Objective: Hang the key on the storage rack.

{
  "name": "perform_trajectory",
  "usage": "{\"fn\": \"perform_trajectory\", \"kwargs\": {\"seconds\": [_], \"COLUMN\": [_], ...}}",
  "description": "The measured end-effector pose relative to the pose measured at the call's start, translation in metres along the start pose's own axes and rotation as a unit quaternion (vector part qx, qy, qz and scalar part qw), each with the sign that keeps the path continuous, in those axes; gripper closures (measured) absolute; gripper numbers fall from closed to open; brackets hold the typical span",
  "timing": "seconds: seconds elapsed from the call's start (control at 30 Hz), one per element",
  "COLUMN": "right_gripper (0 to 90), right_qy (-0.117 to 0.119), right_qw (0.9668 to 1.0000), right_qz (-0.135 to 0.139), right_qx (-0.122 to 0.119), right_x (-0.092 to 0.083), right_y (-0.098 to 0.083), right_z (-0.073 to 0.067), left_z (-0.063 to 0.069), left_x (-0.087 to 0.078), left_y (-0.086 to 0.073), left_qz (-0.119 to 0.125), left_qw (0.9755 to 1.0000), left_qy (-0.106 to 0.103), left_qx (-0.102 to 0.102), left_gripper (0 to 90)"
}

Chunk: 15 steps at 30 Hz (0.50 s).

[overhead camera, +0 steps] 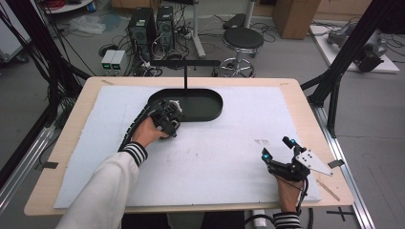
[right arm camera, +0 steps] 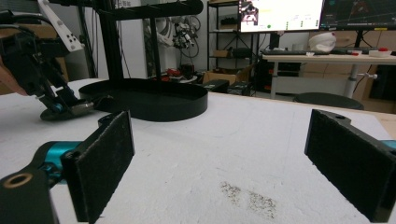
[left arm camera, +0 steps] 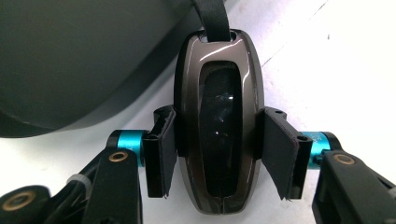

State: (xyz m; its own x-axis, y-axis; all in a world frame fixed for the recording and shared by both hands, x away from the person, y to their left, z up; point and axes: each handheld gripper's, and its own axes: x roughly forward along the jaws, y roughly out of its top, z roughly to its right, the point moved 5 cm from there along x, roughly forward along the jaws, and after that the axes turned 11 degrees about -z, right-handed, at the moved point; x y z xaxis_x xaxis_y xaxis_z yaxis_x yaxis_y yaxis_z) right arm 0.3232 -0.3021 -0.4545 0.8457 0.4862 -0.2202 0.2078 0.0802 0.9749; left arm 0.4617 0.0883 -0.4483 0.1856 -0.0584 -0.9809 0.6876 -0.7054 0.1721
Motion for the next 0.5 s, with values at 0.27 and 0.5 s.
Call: {"fn": "perform_trajectory", "kwargs": {"seconds": [0.27, 0.5], "right_gripper": [7.3, 7.3], "right_qy": [-0.001, 0.0], "right_qw": [1.0, 1.0], "right_qz": [0.003, 0.0], "right_qx": [-0.004, -0.002], "right_x": [0.0, 0.0], "right_y": [0.0, 0.0], "right_z": [0.0, 0.0], "left_z": [-0.001, -0.006], "left_x": [-0.016, -0.031], "left_y": [-0.002, -0.005], "left_qz": [0.036, 0.078], "left_qw": [0.9993, 0.9969], "left_qy": [-0.002, -0.01], "left_qx": [0.002, -0.002], "left_gripper": [48.6, 48.6]}}
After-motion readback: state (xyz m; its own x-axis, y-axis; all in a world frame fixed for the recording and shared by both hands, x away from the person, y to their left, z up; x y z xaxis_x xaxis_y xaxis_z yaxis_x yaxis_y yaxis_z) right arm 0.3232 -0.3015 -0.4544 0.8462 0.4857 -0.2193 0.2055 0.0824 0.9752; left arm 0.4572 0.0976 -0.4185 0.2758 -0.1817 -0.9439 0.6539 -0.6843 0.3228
